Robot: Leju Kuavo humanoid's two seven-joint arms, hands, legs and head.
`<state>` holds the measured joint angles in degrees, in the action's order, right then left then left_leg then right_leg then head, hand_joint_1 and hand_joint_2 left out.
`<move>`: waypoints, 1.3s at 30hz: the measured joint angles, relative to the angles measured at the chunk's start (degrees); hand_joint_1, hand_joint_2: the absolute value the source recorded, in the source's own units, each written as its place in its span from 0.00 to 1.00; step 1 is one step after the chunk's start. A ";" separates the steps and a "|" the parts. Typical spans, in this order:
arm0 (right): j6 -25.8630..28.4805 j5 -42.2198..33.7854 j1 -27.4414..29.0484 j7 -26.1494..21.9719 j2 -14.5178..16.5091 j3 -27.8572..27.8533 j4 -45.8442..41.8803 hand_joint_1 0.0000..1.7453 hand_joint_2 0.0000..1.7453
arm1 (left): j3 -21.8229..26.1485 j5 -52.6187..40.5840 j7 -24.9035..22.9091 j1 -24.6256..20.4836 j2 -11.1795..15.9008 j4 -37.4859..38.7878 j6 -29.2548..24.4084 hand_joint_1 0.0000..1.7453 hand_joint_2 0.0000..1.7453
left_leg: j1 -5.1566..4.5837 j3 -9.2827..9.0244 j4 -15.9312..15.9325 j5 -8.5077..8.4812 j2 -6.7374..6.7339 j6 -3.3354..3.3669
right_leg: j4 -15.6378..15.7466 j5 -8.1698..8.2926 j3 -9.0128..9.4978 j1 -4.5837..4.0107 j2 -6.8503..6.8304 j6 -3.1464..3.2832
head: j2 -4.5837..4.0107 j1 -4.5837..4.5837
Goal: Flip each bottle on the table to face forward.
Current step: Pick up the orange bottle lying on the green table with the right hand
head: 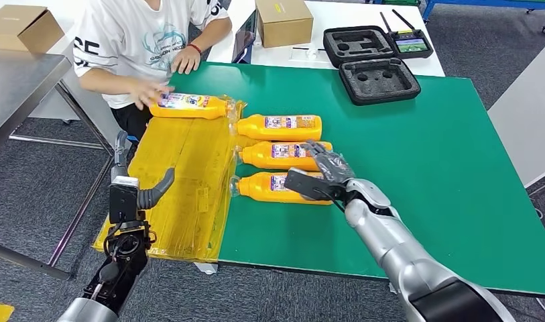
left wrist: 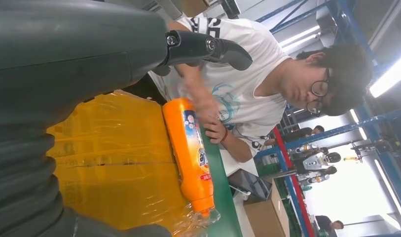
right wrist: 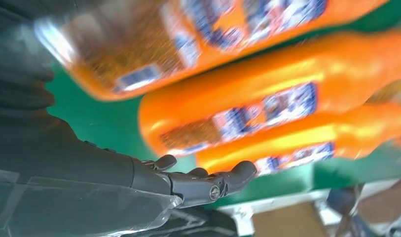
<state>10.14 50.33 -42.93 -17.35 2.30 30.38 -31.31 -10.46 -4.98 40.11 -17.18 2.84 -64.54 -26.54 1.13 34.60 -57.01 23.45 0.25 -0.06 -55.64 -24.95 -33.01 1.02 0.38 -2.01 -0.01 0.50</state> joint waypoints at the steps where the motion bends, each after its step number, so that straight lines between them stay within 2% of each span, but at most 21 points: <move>1: -0.37 -0.10 -0.26 -0.10 0.48 0.28 0.52 0.00 1.00 | -0.08 0.00 0.00 0.01 0.00 0.00 -0.02 0.00 1.00 | 0.00 0.00 0.00 0.00 0.00 0.00 | 0.00 0.00 0.00 0.00 0.00 0.00 | -0.01 0.00; 16: -6.11 -3.27 -3.39 -1.66 3.88 2.71 3.52 0.00 1.00 | -0.11 0.23 0.00 1.28 0.15 -0.02 -0.10 0.00 1.00 | 0.00 0.01 0.00 0.00 0.01 0.00 | 0.00 0.00 0.00 0.00 -0.01 0.00 | 0.01 -0.01; 39: -10.34 -3.72 -3.52 1.28 2.24 5.73 7.48 0.00 1.00 | 0.02 0.37 -0.43 2.56 0.57 -0.04 0.10 0.00 1.00 | -0.01 0.01 0.00 0.00 0.01 0.00 | 0.00 0.00 0.00 0.01 -0.01 0.00 | 0.01 0.00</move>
<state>-0.20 46.62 -46.45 -16.06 4.53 36.11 -23.83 -10.45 -4.61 39.68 -14.62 3.41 -64.59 -26.44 1.13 34.61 -57.02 23.45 0.26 -0.06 -55.63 -24.95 -33.01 1.03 0.37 -2.01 0.00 0.50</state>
